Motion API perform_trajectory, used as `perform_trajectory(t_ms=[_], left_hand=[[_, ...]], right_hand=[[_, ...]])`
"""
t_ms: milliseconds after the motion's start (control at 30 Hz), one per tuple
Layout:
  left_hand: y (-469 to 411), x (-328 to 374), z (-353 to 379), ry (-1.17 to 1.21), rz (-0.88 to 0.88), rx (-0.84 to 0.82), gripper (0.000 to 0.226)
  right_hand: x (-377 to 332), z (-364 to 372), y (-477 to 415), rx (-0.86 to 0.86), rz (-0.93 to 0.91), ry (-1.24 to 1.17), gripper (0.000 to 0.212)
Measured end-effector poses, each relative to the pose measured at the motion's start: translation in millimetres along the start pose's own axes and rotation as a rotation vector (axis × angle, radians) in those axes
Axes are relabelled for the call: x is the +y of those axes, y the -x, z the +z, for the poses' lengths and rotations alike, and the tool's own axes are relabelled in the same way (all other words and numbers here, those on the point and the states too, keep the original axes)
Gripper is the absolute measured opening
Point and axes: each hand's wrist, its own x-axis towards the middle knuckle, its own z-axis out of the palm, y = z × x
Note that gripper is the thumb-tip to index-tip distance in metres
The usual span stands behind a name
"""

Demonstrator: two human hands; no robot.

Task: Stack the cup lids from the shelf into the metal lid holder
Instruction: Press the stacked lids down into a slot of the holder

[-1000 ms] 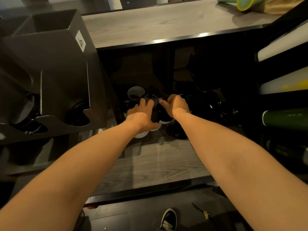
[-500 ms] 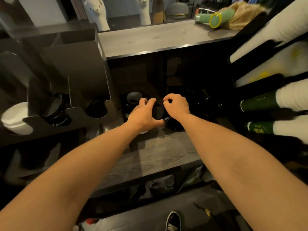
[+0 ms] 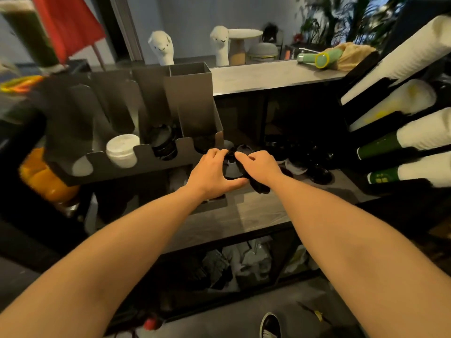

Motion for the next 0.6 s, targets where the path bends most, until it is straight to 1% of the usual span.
perform_trajectory(t_ms=[100, 167, 333, 400, 500, 600], left_hand=[[20.3, -19.5, -22.0, 0.061, 0.009, 0.014, 0.094], [31.1, -33.6, -35.9, 0.077, -0.01, 0.034, 0.093], [46.7, -56.1, -61.6, 0.008, -0.032, 0.108, 0.093], [49.1, -59.0, -71.3, -0.053, -0.028, 0.16, 0.093], [50.5, -62.5, -85.6, -0.143, -0.034, 0.215, 0.092], [49.3, -68.9, -97.1, -0.187, -0.038, 0.246, 0.092]], right_hand=[[-20.4, 15.5, 9.4, -0.02, -0.017, 0.003, 0.058], [-35.7, 25.2, 14.1, -0.038, -0.043, 0.023, 0.059], [-66.9, 41.9, 14.8, -0.06, -0.135, 0.111, 0.06], [-74.0, 44.4, 12.2, -0.068, -0.181, 0.147, 0.055], [-81.5, 43.0, 6.0, -0.077, -0.258, 0.238, 0.033], [-95.5, 38.1, 4.7, -0.108, -0.337, 0.31, 0.035]])
